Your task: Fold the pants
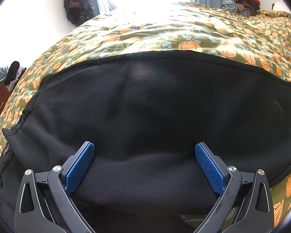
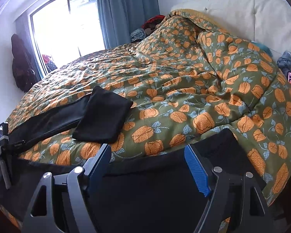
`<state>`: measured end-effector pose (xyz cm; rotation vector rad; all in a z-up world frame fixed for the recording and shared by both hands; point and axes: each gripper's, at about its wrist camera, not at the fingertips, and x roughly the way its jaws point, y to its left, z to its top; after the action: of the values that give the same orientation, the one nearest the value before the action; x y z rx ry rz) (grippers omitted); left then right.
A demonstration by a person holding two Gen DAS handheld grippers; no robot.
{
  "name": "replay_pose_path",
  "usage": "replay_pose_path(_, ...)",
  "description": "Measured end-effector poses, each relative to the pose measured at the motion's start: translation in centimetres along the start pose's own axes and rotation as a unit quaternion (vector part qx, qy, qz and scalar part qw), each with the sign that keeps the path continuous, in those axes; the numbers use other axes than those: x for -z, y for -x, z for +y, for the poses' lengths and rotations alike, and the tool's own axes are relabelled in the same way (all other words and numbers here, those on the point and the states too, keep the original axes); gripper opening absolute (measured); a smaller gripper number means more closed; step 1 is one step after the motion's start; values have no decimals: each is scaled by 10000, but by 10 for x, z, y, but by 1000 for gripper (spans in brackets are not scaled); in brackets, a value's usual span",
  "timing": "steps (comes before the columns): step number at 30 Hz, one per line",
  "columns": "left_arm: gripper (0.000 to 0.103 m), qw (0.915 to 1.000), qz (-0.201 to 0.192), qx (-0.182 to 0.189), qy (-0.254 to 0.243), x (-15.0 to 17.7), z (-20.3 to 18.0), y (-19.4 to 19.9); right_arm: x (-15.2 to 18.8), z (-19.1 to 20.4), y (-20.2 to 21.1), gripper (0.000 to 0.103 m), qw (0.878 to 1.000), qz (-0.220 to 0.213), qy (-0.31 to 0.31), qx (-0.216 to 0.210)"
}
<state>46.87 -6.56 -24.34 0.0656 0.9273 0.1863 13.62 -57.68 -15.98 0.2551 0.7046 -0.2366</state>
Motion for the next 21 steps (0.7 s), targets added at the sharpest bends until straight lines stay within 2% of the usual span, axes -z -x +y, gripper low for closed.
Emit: replay_pose_path(21, 103, 10000, 0, 1, 1, 0, 0, 0, 1, -7, -2, 77, 9997, 121, -217, -37)
